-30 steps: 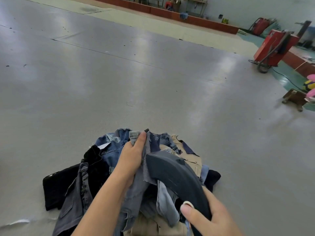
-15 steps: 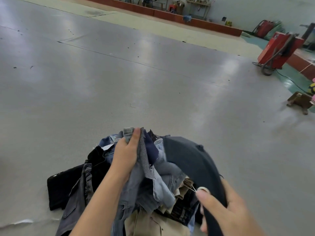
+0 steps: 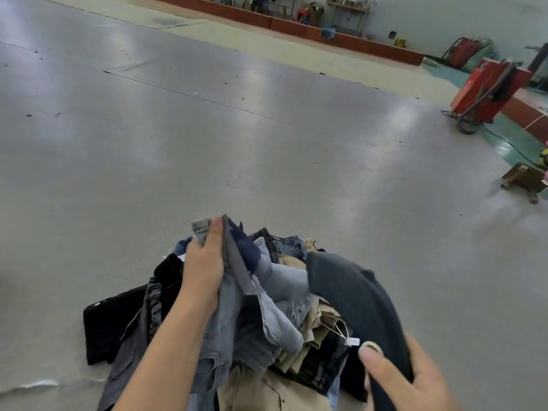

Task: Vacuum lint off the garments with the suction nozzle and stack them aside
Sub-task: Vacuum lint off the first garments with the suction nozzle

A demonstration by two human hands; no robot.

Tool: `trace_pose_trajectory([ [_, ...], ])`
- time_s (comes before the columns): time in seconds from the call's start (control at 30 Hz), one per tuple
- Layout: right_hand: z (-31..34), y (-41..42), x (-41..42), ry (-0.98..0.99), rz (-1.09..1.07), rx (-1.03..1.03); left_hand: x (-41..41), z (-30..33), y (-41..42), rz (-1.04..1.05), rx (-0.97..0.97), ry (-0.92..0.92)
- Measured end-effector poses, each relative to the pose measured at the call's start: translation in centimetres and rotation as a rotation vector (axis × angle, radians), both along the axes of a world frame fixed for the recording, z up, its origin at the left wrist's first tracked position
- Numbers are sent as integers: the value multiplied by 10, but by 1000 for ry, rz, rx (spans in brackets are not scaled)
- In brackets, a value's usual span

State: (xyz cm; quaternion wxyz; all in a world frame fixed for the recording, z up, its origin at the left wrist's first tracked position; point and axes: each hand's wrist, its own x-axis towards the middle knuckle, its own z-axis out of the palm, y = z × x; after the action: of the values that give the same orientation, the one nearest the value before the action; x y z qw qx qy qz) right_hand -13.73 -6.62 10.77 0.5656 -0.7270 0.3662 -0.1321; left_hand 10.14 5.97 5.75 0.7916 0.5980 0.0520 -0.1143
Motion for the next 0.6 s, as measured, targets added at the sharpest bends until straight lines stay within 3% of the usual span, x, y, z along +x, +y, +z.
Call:
trace_pose_trajectory([
  [0.13,6,5,7,-107,99,-23,-16,7,-12,-165,13,-49],
  [0.27,6,31,26,13,206,-79,-28,7,-21,-207,-47,-36],
  [0.47,11,24,41,-61,156,32,-38,6,-25,-351,-40,8],
  [0.6,21,10,48,-93,117,-87,-47,4,-24,-487,17,-89],
])
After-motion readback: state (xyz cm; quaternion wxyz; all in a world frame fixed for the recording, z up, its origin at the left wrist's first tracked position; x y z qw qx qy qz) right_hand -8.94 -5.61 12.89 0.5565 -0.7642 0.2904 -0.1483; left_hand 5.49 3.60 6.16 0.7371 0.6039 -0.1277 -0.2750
